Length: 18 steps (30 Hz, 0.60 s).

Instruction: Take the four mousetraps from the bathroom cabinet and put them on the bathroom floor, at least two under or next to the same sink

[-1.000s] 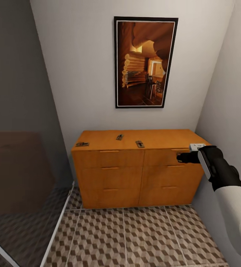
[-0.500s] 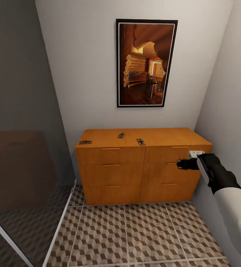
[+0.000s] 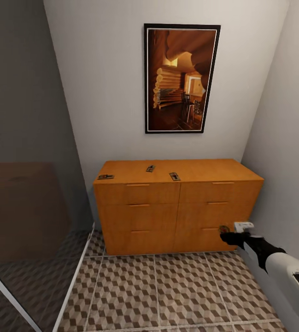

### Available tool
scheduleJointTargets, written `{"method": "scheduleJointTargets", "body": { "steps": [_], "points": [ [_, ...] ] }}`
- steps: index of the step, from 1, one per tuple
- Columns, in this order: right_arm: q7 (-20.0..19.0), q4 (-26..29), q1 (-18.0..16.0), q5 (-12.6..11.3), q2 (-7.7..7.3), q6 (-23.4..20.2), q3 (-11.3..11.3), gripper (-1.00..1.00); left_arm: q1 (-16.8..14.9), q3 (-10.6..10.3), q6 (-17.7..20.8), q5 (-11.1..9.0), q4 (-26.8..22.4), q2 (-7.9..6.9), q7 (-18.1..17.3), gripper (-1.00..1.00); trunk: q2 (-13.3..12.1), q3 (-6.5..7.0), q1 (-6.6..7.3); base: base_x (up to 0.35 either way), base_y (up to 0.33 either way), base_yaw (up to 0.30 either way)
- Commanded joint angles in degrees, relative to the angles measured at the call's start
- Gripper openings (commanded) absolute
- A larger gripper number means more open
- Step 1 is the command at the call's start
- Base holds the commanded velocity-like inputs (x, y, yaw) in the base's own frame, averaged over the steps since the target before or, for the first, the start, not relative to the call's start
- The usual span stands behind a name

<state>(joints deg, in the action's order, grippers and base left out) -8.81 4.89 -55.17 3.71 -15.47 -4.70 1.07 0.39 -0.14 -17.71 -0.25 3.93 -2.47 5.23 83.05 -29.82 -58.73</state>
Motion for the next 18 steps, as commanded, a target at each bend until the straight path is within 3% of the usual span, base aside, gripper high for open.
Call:
{"method": "scheduleJointTargets", "body": {
  "steps": [1,4,10,14,18],
  "points": [
    [-0.4,-1.4,0.7,1.0,0.17,3.5,0.1,-1.00,0.0,0.0,-0.3,0.0,0.1,0.01,0.1,1.00,0.0,-0.04,0.00,0.000,0.000,0.000],
    [-1.2,-3.0,4.6,1.8,0.43,9.3,0.1,-1.00,0.0,0.0,-0.3,0.0,0.1,0.01,0.1,1.00,0.0,-0.04,0.00,0.000,0.000,0.000],
    [-5.8,-3.9,16.8,2.2,1.73,21.6,0.1,-1.00,0.0,0.0,-0.3,0.0,0.1,0.01,0.1,1.00,0.0,-0.04,0.00,0.000,0.000,0.000],
    [-6.7,-4.1,24.7,2.3,3.82,30.8,0.1,-1.00,0.0,0.0,-0.3,0.0,0.1,0.01,0.1,1.00,0.0,-0.04,0.00,0.000,0.000,0.000],
    [-6.7,-4.1,30.5,2.3,5.89,37.6,0.1,-1.00,0.0,0.0,-0.2,0.0,0.1,0.01,0.1,1.00,0.0,-0.04,0.00,0.000,0.000,0.000]
  ]
}}
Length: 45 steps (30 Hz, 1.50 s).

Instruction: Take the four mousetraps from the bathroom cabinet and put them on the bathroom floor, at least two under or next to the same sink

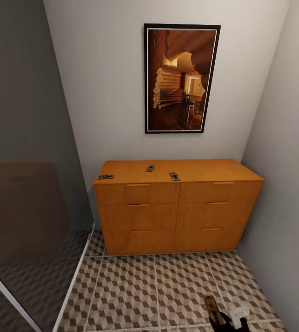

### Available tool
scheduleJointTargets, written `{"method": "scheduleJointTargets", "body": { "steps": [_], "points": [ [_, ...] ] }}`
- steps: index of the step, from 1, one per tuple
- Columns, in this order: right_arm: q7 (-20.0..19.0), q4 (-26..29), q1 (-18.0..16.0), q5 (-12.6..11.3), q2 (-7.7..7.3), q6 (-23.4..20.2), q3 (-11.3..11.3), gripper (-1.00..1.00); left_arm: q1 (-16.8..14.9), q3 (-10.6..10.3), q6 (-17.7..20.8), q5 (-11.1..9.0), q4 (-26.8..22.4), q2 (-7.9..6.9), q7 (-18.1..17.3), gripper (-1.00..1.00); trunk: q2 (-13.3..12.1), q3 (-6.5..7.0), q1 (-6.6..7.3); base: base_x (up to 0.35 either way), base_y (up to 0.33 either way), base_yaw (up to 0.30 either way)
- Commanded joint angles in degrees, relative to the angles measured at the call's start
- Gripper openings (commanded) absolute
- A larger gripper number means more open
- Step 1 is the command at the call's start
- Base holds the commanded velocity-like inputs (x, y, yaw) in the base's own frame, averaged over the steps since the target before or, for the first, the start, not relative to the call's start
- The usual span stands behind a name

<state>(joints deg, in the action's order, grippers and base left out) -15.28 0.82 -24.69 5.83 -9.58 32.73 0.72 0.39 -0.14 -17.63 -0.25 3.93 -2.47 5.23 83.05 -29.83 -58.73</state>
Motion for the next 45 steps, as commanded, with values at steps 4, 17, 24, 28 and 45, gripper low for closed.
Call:
{"method": "scheduleJointTargets", "body": {
  "steps": [4,17,24,28,45],
  "points": [
    [-0.1,0.0,5.6,0.1,2.59,6.5,0.4,-1.00,0.0,0.0,-0.3,0.0,0.1,0.01,0.1,1.00,0.0,-0.03,0.00,0.000,0.000,0.000],
    [24.6,0.1,12.9,0.2,7.83,25.2,0.5,-1.00,0.0,0.0,-0.3,0.0,0.1,0.01,0.1,1.00,0.0,-0.03,0.00,0.000,0.000,0.000],
    [29.2,0.2,13.1,0.2,7.98,26.1,0.4,-1.00,0.0,0.0,-0.3,0.0,0.1,0.01,0.1,1.00,0.0,-0.03,0.00,0.000,0.000,0.000],
    [27.8,0.2,13.1,0.2,7.99,26.1,0.4,-1.00,0.0,0.0,-0.4,0.0,0.1,0.01,0.1,1.00,0.0,-0.03,0.00,0.000,0.000,0.000],
    [26.7,0.1,13.1,0.1,7.95,25.7,0.4,-1.00,0.0,0.0,-0.4,0.1,-0.2,0.01,0.1,1.00,0.0,-0.03,0.00,0.000,0.000,0.000]
  ]
}}
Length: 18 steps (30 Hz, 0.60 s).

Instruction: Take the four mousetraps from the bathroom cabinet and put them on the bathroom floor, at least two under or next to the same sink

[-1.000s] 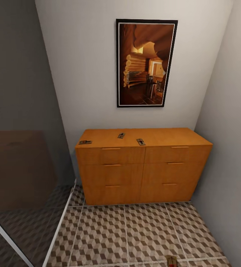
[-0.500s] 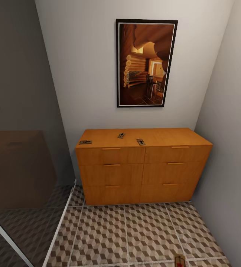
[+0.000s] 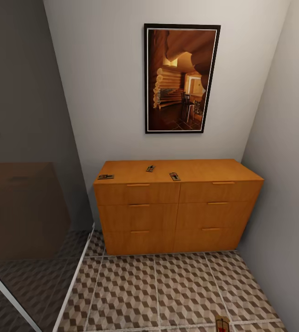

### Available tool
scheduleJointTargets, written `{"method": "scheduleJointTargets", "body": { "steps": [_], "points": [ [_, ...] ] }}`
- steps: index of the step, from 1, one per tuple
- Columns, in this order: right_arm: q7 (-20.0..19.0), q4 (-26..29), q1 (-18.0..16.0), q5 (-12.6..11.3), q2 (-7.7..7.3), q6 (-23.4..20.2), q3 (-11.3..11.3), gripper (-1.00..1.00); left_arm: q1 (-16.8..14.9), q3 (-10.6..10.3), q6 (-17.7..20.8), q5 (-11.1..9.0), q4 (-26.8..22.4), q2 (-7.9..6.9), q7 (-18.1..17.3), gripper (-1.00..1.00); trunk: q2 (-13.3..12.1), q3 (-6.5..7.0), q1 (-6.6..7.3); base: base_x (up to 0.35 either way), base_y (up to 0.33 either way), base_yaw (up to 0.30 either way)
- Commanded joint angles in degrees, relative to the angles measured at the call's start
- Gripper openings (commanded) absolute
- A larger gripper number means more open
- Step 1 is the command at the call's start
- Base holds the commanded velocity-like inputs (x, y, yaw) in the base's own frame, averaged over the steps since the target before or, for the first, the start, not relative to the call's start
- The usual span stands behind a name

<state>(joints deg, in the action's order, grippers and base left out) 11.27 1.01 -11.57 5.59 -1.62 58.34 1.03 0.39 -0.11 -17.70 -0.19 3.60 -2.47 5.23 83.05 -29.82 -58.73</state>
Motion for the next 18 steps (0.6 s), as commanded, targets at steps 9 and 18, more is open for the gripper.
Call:
{"method": "scheduleJointTargets", "body": {
  "steps": [9,18],
  "points": [
    [0.2,0.0,0.0,0.4,0.09,0.1,0.1,-1.00,0.0,0.3,-0.2,0.1,-2.2,0.09,0.3,1.00,0.0,-0.04,0.00,0.000,0.000,0.000],
    [0.2,0.0,0.0,0.4,0.13,0.1,0.1,-1.00,0.0,0.4,0.1,0.0,-5.8,0.51,0.7,1.00,0.0,-0.04,0.00,0.000,0.000,0.000]
  ]
}}
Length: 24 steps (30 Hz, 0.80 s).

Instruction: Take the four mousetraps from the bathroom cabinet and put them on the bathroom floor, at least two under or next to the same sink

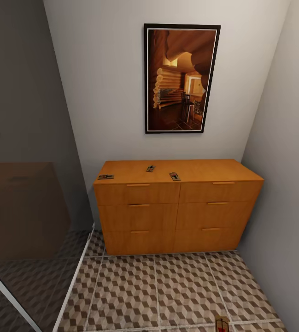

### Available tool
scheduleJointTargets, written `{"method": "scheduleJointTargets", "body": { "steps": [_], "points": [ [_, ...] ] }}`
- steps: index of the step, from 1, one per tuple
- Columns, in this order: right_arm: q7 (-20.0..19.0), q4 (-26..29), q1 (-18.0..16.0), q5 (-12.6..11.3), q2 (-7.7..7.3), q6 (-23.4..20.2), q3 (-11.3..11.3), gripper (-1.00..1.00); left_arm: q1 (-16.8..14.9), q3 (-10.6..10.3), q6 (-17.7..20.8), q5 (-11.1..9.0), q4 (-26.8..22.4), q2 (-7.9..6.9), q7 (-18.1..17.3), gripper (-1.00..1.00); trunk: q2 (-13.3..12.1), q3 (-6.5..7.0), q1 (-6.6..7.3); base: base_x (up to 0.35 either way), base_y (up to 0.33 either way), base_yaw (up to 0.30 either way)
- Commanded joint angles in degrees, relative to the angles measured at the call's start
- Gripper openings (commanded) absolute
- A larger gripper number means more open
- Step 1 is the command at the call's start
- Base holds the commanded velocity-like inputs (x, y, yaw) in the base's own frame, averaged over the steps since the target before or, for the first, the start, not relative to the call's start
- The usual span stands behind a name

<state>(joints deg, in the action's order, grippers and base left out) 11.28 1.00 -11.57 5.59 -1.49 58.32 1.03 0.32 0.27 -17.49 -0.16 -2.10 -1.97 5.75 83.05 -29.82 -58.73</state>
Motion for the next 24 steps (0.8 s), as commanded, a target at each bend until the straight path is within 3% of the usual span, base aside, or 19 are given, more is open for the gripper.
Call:
{"method": "scheduleJointTargets", "body": {
  "steps": [1,5,11,15,19,24],
  "points": [
    [0.2,0.0,0.0,0.4,0.01,0.1,0.1,-1.00,0.0,0.0,0.1,0.0,-1.1,0.32,0.2,1.00,0.0,-0.04,0.00,0.000,0.000,0.000],
    [0.2,0.0,0.0,0.4,0.12,0.1,0.1,-1.00,0.0,0.1,2.0,0.0,-6.6,1.04,0.4,1.00,0.0,-0.04,0.00,0.000,0.000,0.000],
    [0.2,-0.1,0.0,0.4,0.17,0.1,0.1,-1.00,0.0,0.1,17.3,0.0,-20.9,1.47,0.4,1.00,0.0,-0.04,0.00,0.000,0.000,0.000],
    [0.2,-0.1,0.0,0.4,0.17,0.1,0.1,-1.00,0.0,0.1,23.2,0.0,-27.9,1.51,0.4,1.00,0.0,-0.04,0.00,0.000,0.000,0.000],
    [0.2,-0.1,0.0,0.4,0.15,0.1,0.1,-1.00,0.0,0.1,26.1,0.0,-33.1,1.52,0.4,1.00,0.0,-0.04,0.00,0.000,0.000,0.000],
    [0.2,-0.1,0.0,0.4,0.10,0.0,0.1,-1.00,0.0,0.0,34.1,0.0,-42.5,1.52,0.4,1.00,0.0,-0.04,0.00,0.000,0.000,0.000]
  ]
}}
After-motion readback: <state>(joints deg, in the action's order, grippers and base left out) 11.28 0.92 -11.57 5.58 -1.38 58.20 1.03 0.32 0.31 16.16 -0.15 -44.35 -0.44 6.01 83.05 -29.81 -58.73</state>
